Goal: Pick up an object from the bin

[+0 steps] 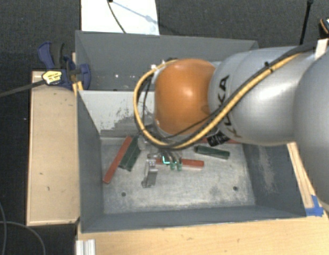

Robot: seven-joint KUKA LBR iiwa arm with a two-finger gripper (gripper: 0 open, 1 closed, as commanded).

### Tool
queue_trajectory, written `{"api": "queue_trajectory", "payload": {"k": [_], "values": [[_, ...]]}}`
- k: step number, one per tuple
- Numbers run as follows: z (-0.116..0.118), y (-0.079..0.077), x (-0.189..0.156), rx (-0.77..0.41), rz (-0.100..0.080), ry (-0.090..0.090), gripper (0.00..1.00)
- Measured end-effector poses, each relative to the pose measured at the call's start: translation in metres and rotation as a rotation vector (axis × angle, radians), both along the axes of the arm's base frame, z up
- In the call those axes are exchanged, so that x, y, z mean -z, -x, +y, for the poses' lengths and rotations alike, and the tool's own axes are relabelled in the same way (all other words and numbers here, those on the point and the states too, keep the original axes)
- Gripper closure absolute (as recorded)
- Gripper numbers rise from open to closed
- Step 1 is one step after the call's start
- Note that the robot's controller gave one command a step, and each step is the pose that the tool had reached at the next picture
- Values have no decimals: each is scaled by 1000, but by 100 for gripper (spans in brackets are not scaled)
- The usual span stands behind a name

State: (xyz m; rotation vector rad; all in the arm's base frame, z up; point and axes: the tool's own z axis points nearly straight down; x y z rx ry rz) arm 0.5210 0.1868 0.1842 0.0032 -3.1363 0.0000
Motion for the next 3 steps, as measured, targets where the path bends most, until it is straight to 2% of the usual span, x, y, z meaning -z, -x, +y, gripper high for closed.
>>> {"api": "queue_trajectory", "payload": {"k": [1,2,3], "values": [[49,-27,115,-519,-3,-2,0],[49,-29,113,-514,-7,-3,100],[48,-28,113,-510,-5,-2,0]]}}
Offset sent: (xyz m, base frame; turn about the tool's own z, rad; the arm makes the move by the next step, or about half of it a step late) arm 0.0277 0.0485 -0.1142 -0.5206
